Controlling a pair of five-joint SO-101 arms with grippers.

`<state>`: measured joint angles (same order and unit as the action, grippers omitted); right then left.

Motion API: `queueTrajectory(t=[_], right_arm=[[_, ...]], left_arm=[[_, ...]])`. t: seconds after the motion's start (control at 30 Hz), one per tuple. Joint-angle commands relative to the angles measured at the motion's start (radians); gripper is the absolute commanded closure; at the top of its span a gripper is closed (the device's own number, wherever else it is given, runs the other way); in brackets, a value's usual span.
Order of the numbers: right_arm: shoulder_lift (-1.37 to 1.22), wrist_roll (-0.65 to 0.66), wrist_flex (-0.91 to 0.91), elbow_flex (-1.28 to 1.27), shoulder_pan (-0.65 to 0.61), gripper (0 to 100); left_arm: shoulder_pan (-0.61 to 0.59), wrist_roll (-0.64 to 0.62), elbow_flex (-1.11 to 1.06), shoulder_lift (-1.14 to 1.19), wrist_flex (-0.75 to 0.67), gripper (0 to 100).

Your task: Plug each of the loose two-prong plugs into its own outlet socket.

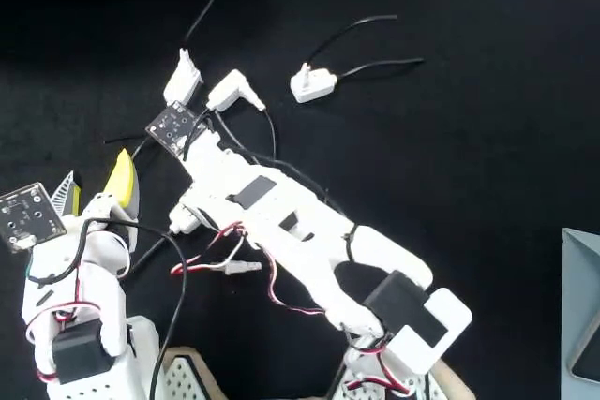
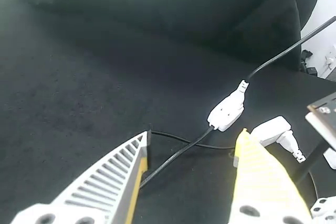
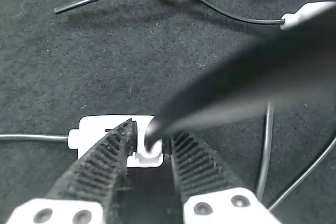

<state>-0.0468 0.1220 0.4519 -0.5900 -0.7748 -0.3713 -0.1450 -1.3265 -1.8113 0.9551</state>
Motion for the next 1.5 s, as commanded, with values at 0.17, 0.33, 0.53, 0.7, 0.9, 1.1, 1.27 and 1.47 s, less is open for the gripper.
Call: queueTrajectory(t=[0.17, 0.33, 0.53, 0.7, 0.9, 1.1, 1.27, 1.47], right_arm=[[0.002, 0.009, -0.018, -0.021, 0.012, 98.7], [0.002, 0.003, -0.032, -0.041, -0.025, 98.7], [0.001, 0.005, -0.118, -0.101, -0.04, 98.7], [-0.039, 0.009, -0.11, -0.097, -0.04, 98.7], [-0.119, 0.009, 0.026, 0.021, -0.04, 98.7], [-0.133, 0.011, 0.061, 0.038, -0.041, 98.7], [-0.094, 0.002, 0.173, 0.111, -0.035, 91.5], [-0.013, -0.055, 0.299, 0.194, -0.037, 89.4]], left_arm=[[-0.013, -0.005, 0.004, -0.005, 0.0, 74], [-0.013, -0.005, 0.004, -0.005, 0.0, 74], [-0.013, -0.005, 0.004, -0.005, 0.002, 74], [-0.013, -0.005, 0.004, -0.005, 0.002, 74], [-0.013, -0.005, 0.004, -0.005, 0.002, 74], [-0.013, -0.005, 0.004, -0.005, 0.002, 74], [-0.013, -0.005, 0.004, -0.005, 0.002, 74], [-0.008, -0.003, 0.004, -0.005, 0.002, 74]])
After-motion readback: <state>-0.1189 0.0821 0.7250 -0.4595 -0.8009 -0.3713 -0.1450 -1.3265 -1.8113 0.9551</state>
